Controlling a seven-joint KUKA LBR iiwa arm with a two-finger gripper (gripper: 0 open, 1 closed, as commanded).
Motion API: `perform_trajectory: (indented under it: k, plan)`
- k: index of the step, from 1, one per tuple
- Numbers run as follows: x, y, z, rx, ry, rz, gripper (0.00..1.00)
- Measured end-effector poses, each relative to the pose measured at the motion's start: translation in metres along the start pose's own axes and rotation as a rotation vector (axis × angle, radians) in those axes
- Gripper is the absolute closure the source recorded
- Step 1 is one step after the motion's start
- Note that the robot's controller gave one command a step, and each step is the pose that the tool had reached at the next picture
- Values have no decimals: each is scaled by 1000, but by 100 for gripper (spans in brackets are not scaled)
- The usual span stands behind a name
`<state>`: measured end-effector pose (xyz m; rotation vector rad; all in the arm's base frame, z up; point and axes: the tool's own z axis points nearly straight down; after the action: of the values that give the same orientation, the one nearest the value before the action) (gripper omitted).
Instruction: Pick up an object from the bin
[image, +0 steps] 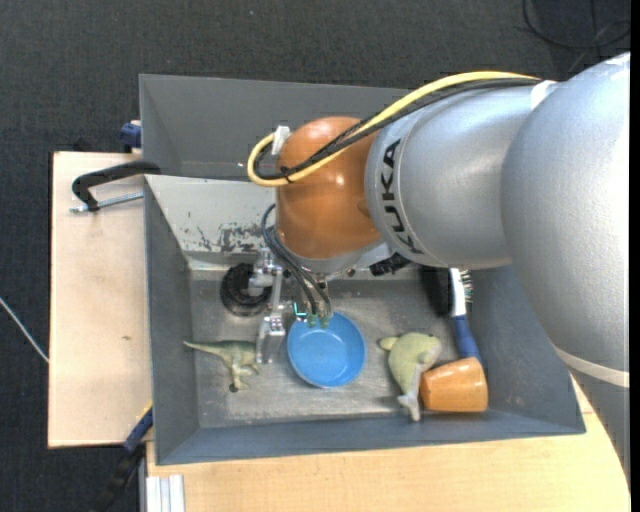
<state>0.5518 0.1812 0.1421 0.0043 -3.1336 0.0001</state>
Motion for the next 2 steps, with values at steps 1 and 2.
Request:
perform_trajectory:
  k: [1, 2]
  plan:
    - [23, -16, 72, -2, -13, -108, 0]
    - [21, -15, 68, -5, -21, -106, 100]
